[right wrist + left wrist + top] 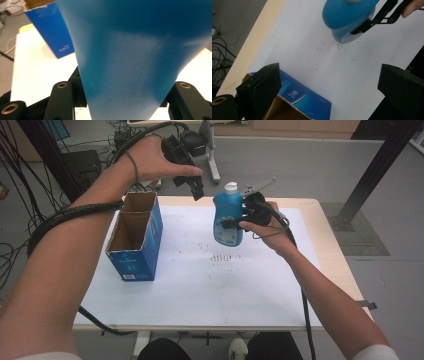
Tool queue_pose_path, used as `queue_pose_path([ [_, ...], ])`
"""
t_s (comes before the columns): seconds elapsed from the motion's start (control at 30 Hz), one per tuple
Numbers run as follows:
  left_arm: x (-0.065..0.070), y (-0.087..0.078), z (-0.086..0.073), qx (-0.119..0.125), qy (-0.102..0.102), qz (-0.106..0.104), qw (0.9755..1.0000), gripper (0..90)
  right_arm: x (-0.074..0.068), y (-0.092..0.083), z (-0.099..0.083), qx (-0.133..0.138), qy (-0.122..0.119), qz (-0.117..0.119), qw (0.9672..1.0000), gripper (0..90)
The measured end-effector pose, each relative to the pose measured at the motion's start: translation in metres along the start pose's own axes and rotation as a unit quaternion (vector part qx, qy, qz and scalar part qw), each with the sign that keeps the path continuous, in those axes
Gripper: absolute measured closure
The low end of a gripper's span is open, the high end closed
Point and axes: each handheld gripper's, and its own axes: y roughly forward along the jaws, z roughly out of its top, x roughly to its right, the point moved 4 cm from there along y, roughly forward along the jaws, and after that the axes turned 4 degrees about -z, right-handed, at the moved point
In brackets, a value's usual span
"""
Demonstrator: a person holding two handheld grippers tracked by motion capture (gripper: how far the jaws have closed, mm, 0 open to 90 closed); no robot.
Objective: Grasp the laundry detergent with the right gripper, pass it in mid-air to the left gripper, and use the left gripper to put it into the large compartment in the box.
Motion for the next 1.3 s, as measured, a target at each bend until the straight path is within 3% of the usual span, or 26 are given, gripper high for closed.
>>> queue_pose_path([
  [0.17, 0.004, 0.005, -0.003, -0.012, 0.016, 0.001, 0.9998, 5.5, -0.009, 0.012, 0.006, -0.001, -0.027, 0.019, 0.9995, 44.6],
  [0.37, 0.009, 0.010, -0.005, -0.025, 0.034, 0.002, 0.9991, 5.5, -0.017, 0.025, 0.011, 0.007, -0.036, 0.038, 0.9986, 44.6],
  [1.0, 0.018, 0.021, -0.015, -0.036, 0.056, -0.005, 0.9978, 5.5, -0.049, 0.045, 0.014, 0.014, -0.075, 0.087, 0.9933, 44.5],
  [1.17, 0.023, 0.025, -0.016, -0.047, 0.068, -0.014, 0.9965, 5.4, -0.057, 0.047, 0.015, 0.018, -0.087, 0.096, 0.9914, 44.4],
  [1.3, 0.029, 0.033, -0.017, -0.066, 0.083, -0.020, 0.9942, 5.5, -0.060, 0.047, 0.016, 0.020, -0.092, 0.101, 0.9904, 44.4],
])
